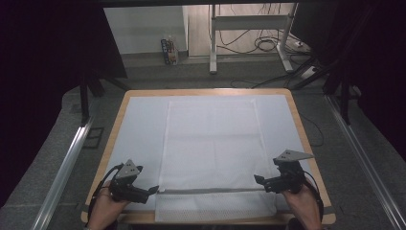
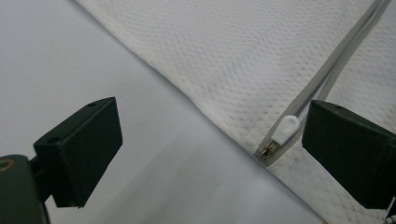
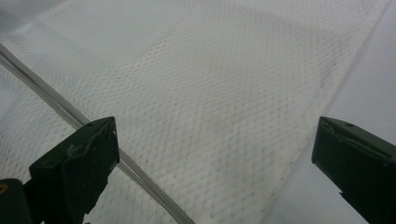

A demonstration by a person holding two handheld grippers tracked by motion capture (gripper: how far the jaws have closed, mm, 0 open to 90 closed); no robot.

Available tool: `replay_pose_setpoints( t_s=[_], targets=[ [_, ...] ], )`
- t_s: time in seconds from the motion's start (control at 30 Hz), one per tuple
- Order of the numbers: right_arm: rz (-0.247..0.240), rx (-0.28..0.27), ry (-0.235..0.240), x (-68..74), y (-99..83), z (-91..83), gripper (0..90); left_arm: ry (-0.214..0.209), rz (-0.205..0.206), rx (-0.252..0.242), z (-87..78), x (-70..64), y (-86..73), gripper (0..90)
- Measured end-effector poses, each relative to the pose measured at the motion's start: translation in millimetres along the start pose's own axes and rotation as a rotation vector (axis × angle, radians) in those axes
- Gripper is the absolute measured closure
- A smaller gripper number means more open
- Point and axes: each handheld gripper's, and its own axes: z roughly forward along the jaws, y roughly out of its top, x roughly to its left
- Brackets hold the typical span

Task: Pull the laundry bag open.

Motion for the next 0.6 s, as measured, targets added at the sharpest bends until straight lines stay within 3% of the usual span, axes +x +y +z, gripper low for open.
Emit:
replay_pose_setpoints(
  t_s=[0.1, 0.3, 0.4, 0.43, 0.6],
  targets=[
    [0.010, 0.007, 0.019, 3.8, 5.2, 11.0, 0.4, 0.030, -0.013, 0.000, -0.7, -0.4, -1.8, 2.8],
    [0.000, -0.005, 0.019, 12.7, 9.4, 25.9, 0.0, 0.066, -0.001, 0.003, 2.4, 0.0, -3.6, 0.4],
    [-0.041, -0.002, -0.001, 18.0, 7.7, 30.4, 0.0, 0.074, 0.005, 0.008, 5.5, 1.0, -4.9, 0.0],
    [-0.066, -0.007, -0.030, 20.8, 5.9, 31.0, 0.0, 0.070, 0.004, 0.006, 8.4, 1.4, -5.5, 0.0],
    [-0.110, -0.007, -0.037, 21.1, 2.3, 33.8, 0.0, 0.076, 0.035, 0.027, 14.7, 0.1, -5.2, 0.0]
  ],
)
